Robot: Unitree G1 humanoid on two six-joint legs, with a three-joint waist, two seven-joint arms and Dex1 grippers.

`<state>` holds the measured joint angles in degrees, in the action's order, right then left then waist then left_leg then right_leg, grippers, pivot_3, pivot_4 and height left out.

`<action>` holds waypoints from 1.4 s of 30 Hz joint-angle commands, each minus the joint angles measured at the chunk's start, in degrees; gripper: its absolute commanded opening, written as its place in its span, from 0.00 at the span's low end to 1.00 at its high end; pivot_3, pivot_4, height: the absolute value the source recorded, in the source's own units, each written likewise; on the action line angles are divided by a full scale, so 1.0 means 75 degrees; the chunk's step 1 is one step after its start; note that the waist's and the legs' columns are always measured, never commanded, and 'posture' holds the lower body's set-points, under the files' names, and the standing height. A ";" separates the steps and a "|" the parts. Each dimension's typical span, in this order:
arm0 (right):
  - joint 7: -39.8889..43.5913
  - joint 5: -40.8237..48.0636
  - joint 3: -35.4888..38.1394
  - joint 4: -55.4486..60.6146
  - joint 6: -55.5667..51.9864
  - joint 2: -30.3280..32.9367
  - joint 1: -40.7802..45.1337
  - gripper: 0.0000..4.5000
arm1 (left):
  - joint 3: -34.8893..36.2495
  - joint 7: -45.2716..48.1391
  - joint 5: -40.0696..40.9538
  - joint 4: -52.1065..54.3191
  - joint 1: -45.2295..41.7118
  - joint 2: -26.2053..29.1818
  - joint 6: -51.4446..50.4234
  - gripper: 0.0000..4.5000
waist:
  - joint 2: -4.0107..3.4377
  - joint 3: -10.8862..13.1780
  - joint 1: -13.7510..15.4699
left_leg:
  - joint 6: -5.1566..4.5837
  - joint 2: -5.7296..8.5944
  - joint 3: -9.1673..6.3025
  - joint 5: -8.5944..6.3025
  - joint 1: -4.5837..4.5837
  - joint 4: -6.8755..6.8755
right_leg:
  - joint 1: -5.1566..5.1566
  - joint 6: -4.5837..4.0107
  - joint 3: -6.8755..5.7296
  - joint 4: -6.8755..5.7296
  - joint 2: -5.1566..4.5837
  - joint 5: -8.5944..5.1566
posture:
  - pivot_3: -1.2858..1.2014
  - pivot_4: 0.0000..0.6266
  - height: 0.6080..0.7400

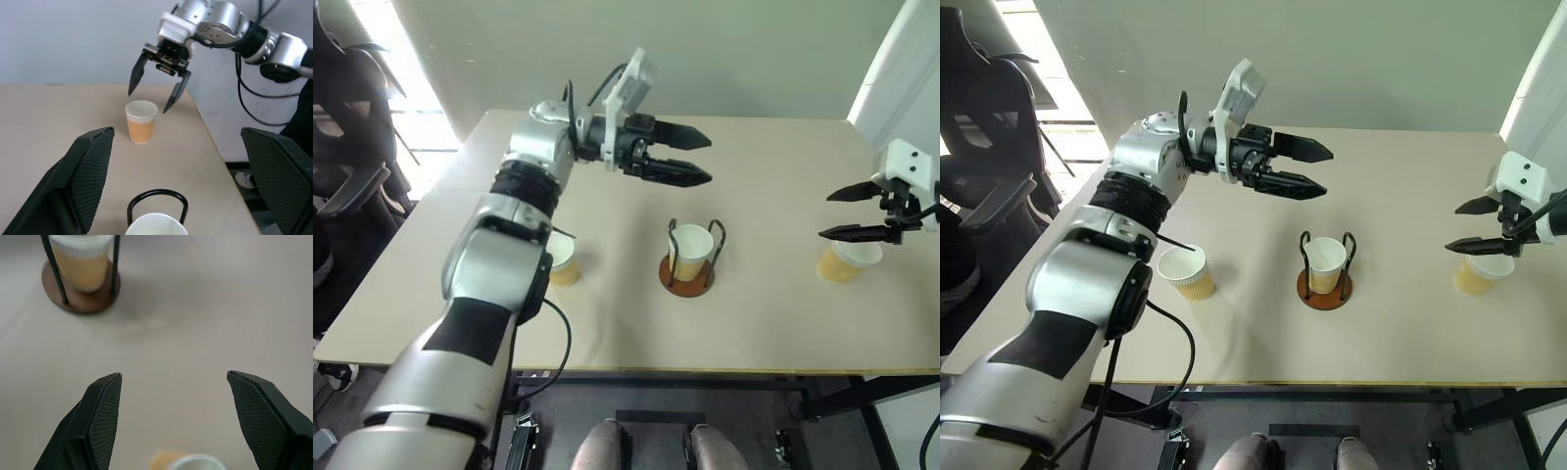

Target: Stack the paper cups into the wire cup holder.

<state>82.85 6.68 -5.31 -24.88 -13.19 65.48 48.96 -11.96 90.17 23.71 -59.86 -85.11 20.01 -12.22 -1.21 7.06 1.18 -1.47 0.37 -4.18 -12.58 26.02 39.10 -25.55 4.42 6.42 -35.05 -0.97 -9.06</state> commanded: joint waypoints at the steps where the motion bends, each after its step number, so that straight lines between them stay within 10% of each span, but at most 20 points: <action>1: 0.0233 -0.0432 -0.0113 -0.0197 0.0634 0.0295 0.0123 0.79 | -0.0759 0.0301 0.0042 0.1072 0.0450 0.0433 0.0926 0.99 | -0.0003 -0.0001 -0.0010 | -0.0001 0.0000 0.0002 0.0001 -0.0004 -0.0001 | 0.0002 0.0001 0.0002 0.0000 0.0000 0.0000 | 0.52 0.24 1.00; 42: -0.0338 -0.3661 -0.1553 -0.4551 0.4186 -0.0374 0.1572 0.79 | -0.0750 0.0310 -0.0048 0.0831 0.0239 0.0367 0.1115 0.99 | -0.0003 -0.0001 -0.0044 | -0.0022 0.0005 -0.0005 0.0008 -0.0007 -0.0012 | 0.0013 0.0008 -0.0002 0.0016 -0.0014 0.0023 | 0.52 0.24 1.00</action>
<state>81.10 -20.21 -17.07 -58.69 17.59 62.27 59.23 -18.86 90.44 23.14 -54.37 -81.59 22.51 -4.94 -1.23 7.05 0.85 -1.64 0.41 -4.22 -12.53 25.97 39.01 -25.45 4.49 6.39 -34.94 -1.08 -8.89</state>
